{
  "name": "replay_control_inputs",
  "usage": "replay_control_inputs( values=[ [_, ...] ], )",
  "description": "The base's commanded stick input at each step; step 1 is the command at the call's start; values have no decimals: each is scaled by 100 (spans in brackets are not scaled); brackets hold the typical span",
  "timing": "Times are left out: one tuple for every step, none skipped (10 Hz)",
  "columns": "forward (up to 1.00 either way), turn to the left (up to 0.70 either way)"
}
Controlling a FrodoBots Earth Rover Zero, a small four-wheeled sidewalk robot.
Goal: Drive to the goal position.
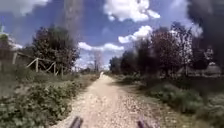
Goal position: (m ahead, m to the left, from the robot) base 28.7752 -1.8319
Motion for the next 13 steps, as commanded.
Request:
replay_control_inputs(
  values=[
    [85,19],
    [85,15],
    [85,7],
    [85,27],
    [85,10],
    [85,0],
    [85,0],
    [85,0],
    [85,-2],
    [85,-17],
    [85,-15],
    [85,0],
    [85,0]
  ],
)
